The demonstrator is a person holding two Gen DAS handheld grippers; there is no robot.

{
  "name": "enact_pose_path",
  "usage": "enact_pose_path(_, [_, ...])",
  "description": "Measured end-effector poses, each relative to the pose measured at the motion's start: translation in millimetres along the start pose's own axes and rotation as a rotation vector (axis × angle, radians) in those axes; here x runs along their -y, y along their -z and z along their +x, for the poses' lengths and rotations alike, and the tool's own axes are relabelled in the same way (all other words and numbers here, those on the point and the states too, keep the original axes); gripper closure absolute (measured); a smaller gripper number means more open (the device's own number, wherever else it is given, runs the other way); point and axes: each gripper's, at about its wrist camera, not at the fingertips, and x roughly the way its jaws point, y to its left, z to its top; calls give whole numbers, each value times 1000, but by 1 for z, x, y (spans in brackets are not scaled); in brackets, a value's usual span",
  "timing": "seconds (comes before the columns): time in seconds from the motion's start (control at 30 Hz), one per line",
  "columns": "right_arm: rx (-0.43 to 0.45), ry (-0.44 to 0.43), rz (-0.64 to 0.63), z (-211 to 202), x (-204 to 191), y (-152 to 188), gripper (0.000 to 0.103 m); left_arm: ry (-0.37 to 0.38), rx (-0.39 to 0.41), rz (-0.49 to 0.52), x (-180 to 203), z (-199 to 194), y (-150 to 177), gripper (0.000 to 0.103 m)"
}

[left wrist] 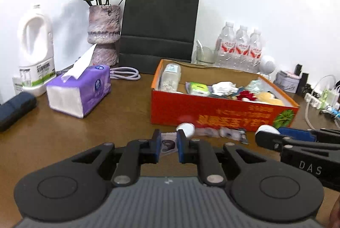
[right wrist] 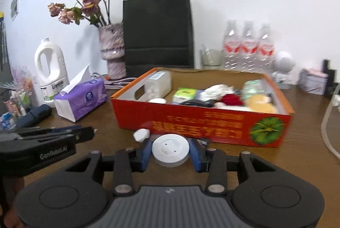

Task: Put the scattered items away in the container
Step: 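Carry the white lid and dark packet into the box and open both tools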

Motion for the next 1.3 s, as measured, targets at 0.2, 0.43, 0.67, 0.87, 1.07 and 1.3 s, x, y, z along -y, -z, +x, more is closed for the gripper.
enact_pose_path(0.2, [54,11,3,-51,-1,19,65,-7,56,39,22,-49,14,87])
enact_pose_path(0.43, [100,-4,6,-96,-10,40,65,-5,75,70,31,-95,35,87])
enact_pose_path(0.67, [131,-16,0,-112,-15,42,65,19,113,59,27,-109,35,87])
enact_pose_path(0.87, [134,-48,20,-95,-9,20,65,24,128,67,26,-81,8,87])
enact_pose_path(1.07, [119,-127,80,-33,10,-32,65,87,101,37,16,-14,-52,86])
enact_pose_path(1.3, [-47,-166,171,84,39,-94,65,88,-107,73,17,107,-114,86])
